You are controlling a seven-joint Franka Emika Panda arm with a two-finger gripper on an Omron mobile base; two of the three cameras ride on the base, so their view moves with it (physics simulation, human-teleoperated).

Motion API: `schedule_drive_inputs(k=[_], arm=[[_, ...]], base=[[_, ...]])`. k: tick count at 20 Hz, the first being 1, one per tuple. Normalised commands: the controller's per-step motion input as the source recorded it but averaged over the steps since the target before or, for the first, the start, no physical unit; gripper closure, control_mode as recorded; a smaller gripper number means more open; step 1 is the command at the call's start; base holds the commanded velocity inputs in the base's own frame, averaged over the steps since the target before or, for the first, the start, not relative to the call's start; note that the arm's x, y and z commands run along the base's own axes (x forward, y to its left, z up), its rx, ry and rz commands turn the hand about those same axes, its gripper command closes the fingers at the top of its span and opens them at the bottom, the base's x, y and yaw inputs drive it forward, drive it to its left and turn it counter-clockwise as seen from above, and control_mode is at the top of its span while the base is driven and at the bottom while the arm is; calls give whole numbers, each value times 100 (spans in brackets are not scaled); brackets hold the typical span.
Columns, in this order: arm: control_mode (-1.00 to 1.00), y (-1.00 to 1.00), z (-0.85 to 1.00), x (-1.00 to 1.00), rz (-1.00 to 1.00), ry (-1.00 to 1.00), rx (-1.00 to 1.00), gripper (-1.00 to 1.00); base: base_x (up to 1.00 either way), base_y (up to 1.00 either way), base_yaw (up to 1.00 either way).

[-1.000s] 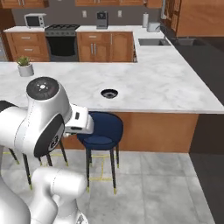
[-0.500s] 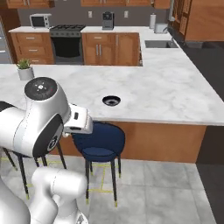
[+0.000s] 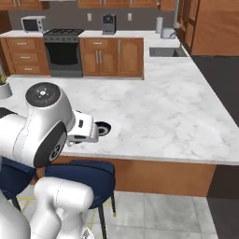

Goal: Pick the cup of tea, navigate to the dining table, and place it on the saucer.

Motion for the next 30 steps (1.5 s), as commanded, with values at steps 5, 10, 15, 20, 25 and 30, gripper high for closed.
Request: schedule_drive_inputs(k=[5, 10, 15, 20, 25, 30], arm=[[100, 0, 0, 0, 0, 0, 0, 100], [100, 0, 0, 0, 0, 0, 0, 100], [100, 0, 0, 0, 0, 0, 0, 100], [100, 0, 0, 0, 0, 0, 0, 100], [100, 0, 0, 0, 0, 0, 0, 100], [-100, 0, 0, 58, 1, 1, 0, 100]], base=[[87, -52, 4], [52, -38, 11], [45, -4, 8], [2, 0, 0], [0, 0, 0], [8, 4, -1]])
